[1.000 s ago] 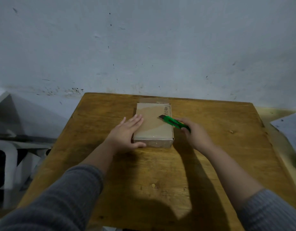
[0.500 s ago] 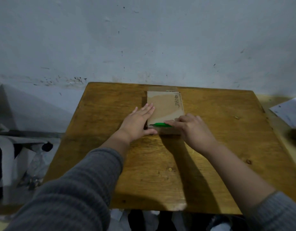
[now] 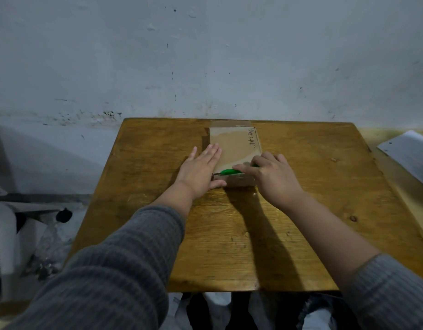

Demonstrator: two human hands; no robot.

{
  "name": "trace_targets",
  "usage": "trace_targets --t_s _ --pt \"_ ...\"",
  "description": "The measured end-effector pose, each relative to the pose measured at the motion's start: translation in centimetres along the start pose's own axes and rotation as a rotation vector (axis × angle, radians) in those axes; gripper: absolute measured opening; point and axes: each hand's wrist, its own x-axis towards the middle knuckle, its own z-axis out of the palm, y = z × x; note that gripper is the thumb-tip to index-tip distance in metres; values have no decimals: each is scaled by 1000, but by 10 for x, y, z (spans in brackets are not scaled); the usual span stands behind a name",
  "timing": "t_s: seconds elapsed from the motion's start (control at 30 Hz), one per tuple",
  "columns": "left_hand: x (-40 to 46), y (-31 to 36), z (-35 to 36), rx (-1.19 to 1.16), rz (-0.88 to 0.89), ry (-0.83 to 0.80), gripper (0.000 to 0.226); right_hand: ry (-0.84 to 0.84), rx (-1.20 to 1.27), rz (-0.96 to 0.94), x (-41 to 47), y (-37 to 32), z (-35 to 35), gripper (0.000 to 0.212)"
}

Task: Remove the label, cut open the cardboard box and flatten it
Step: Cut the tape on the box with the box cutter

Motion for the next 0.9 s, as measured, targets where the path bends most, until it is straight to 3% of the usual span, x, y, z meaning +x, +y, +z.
trace_targets --t_s 0.33,0.5,0.9 --pt "-1 4 3 32 -5 15 91 39 -10 129 -28 31 -3 47" --pt "3 4 -3 -44 -15 32 96 86 1 115 -15 19 -4 46" --pt "1 2 1 -49 -8 26 97 25 47 86 -2 -2 3 46"
